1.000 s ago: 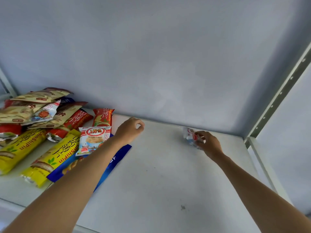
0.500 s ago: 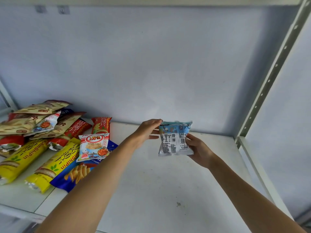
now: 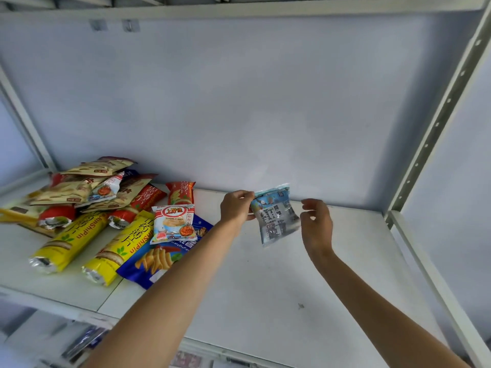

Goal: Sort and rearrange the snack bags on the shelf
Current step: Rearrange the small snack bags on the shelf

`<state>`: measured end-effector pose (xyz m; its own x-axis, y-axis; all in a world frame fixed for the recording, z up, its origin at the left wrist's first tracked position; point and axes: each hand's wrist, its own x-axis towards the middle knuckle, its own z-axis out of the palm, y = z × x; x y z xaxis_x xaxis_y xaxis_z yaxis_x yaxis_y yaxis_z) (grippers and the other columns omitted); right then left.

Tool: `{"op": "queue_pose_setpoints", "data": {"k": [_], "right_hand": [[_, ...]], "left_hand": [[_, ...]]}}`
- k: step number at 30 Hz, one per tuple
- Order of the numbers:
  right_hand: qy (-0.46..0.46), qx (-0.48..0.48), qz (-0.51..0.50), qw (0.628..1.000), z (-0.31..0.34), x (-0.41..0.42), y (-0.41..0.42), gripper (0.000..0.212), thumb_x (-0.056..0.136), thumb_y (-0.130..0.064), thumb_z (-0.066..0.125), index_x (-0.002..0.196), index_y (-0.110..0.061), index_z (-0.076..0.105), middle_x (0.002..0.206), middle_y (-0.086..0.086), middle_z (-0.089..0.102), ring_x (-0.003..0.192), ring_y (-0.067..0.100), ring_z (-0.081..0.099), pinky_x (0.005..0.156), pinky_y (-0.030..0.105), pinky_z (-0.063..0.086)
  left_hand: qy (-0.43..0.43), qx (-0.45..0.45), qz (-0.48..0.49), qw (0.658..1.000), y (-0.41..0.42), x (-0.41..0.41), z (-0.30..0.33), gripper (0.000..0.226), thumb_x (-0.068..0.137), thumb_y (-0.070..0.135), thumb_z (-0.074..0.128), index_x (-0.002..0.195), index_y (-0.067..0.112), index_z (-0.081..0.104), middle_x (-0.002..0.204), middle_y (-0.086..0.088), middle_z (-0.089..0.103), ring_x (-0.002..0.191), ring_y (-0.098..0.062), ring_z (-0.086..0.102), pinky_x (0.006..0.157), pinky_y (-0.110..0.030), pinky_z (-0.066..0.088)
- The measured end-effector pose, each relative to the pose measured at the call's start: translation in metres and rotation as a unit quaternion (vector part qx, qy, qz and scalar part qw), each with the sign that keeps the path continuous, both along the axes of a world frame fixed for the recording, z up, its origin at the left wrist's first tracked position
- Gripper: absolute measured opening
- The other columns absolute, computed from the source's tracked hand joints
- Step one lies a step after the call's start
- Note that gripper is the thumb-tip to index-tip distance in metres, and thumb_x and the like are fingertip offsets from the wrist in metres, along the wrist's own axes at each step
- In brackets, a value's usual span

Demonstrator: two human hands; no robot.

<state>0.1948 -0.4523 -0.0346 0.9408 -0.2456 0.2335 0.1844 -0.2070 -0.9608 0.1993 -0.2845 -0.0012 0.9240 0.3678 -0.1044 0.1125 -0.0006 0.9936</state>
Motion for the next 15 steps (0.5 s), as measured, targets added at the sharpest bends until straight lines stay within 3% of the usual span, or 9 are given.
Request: {"op": "queue_pose_setpoints", "data": {"k": [3, 5, 8, 11, 13, 15], "right_hand": [[-0.027, -0.151, 0.091, 0.984, 0.004, -0.018, 0.034, 0.04, 0.08, 0.0, 0.058, 0.117, -0.014, 0.056, 0.116, 0.006, 0.053, 0.103, 0.022, 0.052, 0.086, 0.038, 0.047], [0.019, -0.254, 0.137, 0.957, 0.002, -0.021, 0.057, 0.065, 0.076, -0.01, 0.07, 0.135, -0.014, 0.045, 0.132, 0.009, 0.043, 0.121, 0.027, 0.041, 0.098, 0.039, 0.042], [0.044, -0.324, 0.122, 0.937, 0.001, -0.025, 0.089, 0.086, 0.071, -0.03, 0.078, 0.144, -0.015, 0.033, 0.139, 0.006, 0.036, 0.126, 0.027, 0.036, 0.097, 0.037, 0.041], [0.032, -0.247, 0.073, 0.966, 0.007, -0.022, 0.118, 0.072, 0.074, -0.027, 0.077, 0.137, -0.016, 0.043, 0.13, 0.004, 0.048, 0.119, 0.024, 0.047, 0.086, 0.035, 0.045], [0.046, -0.106, 0.096, 0.989, 0.015, -0.021, 0.135, 0.063, 0.076, -0.02, 0.078, 0.13, -0.015, 0.046, 0.117, 0.002, 0.058, 0.104, 0.021, 0.059, 0.077, 0.03, 0.049], [0.088, 0.057, 0.141, 0.985, 0.022, -0.024, 0.155, 0.062, 0.077, -0.014, 0.078, 0.127, -0.013, 0.041, 0.105, 0.003, 0.062, 0.086, 0.015, 0.063, 0.063, 0.021, 0.05]], "left_hand": [[-0.011, 0.037, 0.046, 0.998, 0.012, -0.005, 0.002, 0.01, 0.09, 0.018, 0.06, 0.087, 0.012, 0.066, 0.091, -0.014, 0.07, 0.08, -0.031, 0.071, 0.064, -0.037, 0.06], [-0.017, 0.05, 0.052, 0.997, 0.02, -0.011, 0.006, 0.015, 0.088, 0.021, 0.062, 0.091, 0.009, 0.07, 0.094, -0.016, 0.072, 0.083, -0.031, 0.071, 0.07, -0.041, 0.061], [-0.028, 0.043, 0.031, 0.998, 0.031, -0.021, 0.013, 0.02, 0.087, 0.023, 0.066, 0.095, 0.006, 0.071, 0.094, -0.016, 0.072, 0.074, -0.026, 0.069, 0.069, -0.038, 0.061], [-0.047, 0.029, -0.03, 0.998, 0.054, -0.035, 0.023, 0.024, 0.09, 0.03, 0.064, 0.097, 0.008, 0.07, 0.096, -0.013, 0.072, 0.075, -0.02, 0.069, 0.064, -0.028, 0.059], [-0.056, 0.055, -0.064, 0.995, 0.081, -0.043, 0.027, 0.035, 0.094, 0.039, 0.055, 0.105, 0.01, 0.069, 0.103, -0.007, 0.071, 0.091, -0.018, 0.068, 0.07, -0.024, 0.056], [-0.061, 0.099, -0.065, 0.991, 0.117, -0.049, 0.028, 0.039, 0.096, 0.041, 0.05, 0.119, 0.013, 0.064, 0.112, 0.003, 0.065, 0.109, -0.015, 0.06, 0.082, -0.025, 0.048]]}}
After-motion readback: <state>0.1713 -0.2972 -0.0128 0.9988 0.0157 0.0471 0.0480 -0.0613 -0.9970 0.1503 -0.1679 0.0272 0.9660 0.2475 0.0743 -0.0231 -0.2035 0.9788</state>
